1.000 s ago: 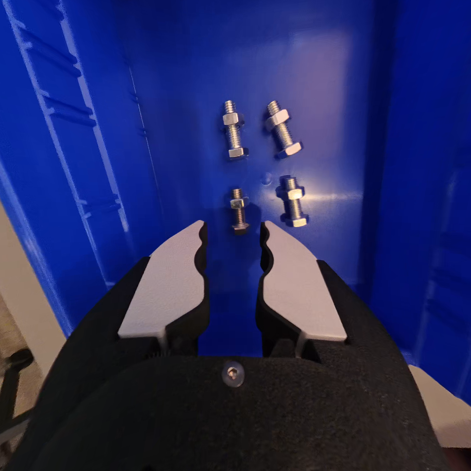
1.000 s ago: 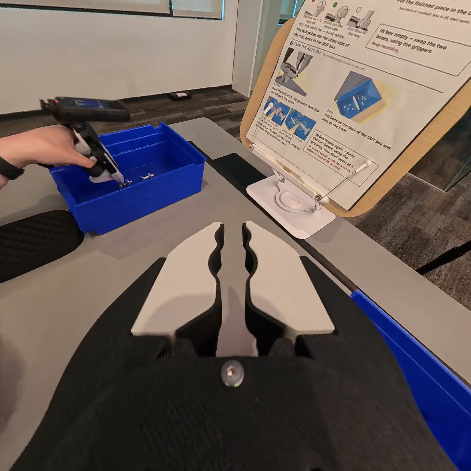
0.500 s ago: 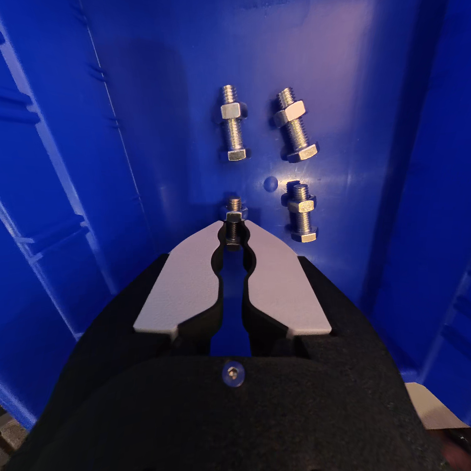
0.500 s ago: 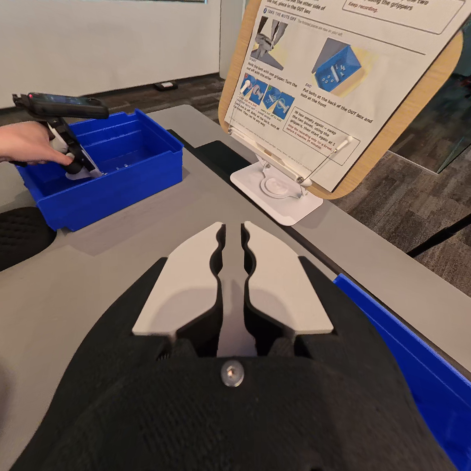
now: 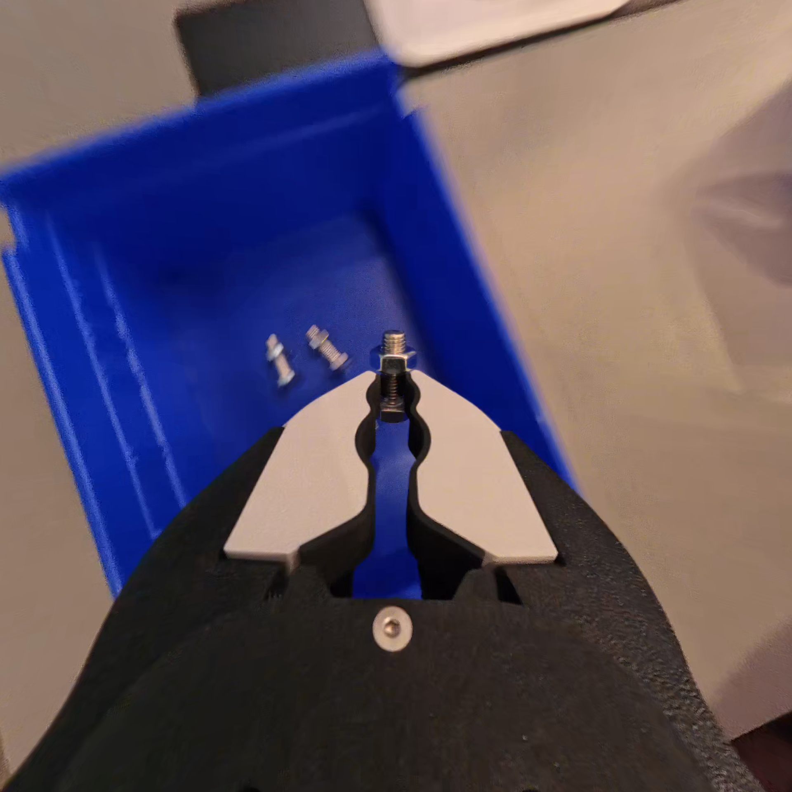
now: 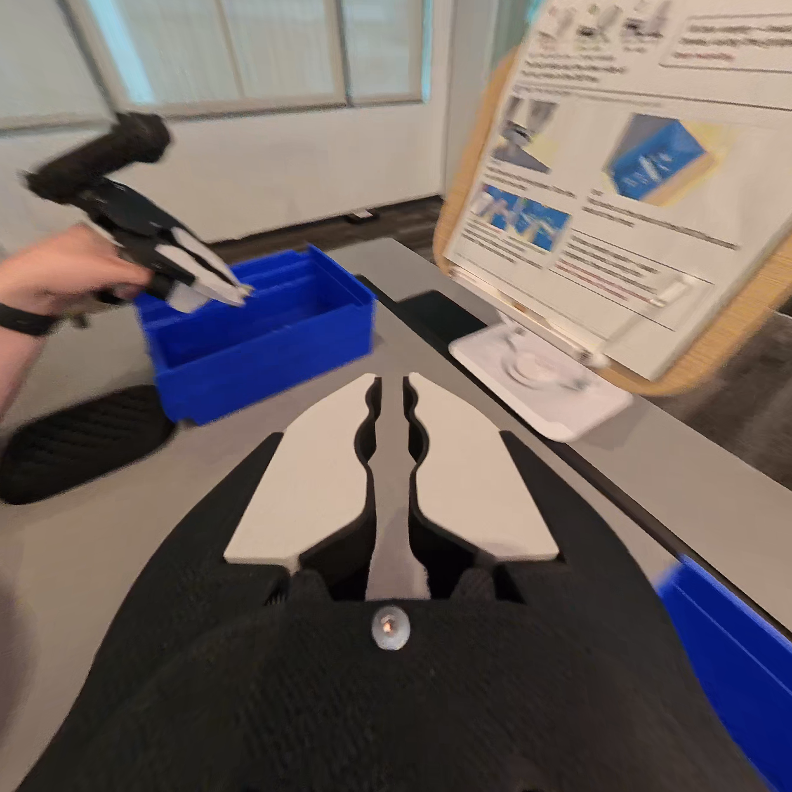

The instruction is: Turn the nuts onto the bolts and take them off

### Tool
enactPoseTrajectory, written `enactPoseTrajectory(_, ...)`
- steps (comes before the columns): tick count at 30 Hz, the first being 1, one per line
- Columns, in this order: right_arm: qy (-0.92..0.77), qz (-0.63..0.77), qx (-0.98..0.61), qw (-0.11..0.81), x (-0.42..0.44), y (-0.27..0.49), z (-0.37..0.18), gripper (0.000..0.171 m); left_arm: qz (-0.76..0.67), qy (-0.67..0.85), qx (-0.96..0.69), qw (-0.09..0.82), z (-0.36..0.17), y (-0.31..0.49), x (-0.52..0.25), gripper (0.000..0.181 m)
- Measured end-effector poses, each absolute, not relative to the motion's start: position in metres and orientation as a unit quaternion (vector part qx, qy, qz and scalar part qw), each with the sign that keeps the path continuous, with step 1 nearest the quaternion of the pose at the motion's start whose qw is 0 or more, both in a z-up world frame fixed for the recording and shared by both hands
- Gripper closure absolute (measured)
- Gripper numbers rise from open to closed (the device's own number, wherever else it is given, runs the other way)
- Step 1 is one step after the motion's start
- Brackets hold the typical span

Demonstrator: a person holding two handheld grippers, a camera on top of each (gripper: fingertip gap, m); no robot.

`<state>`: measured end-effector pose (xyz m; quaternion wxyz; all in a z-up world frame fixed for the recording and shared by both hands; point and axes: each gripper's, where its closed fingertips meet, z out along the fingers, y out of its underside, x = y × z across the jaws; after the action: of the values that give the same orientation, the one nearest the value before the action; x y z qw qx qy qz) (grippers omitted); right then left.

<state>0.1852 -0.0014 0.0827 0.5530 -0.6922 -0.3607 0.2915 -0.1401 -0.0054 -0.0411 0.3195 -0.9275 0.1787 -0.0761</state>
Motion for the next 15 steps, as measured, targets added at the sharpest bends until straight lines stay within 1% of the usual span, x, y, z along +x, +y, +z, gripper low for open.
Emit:
enactPoseTrajectory(3,-0.386,0.414,-0.626,0.537,0.142,-0.032,0.097,0.161,-0.126,0.271,-0.873,0.387,-0.002,-0.015,-0.078,0.171)
enactPoseTrajectory(6,-0.413,0.491,-0.575,0.508,0.108,-0.058,0.100,0.162,-0.223,0.336,-0.821,0.403,0.021,-0.035,-0.009,0.172)
enactPoseTrajectory(8,-0.432,0.485,-0.569,0.505,0.096,-0.063,0.093,0.162,-0.277,0.368,-0.791,0.402,0.033,-0.047,0.026,0.172)
enactPoseTrajectory(10,-0.440,0.466,-0.567,0.518,0.093,-0.060,0.087,0.162,-0.296,0.392,-0.772,0.403,0.042,-0.052,0.046,0.172)
enactPoseTrajectory(15,-0.411,0.481,-0.548,0.547,0.102,-0.048,0.090,0.161,-0.317,0.393,-0.747,0.432,0.069,-0.034,0.063,0.172)
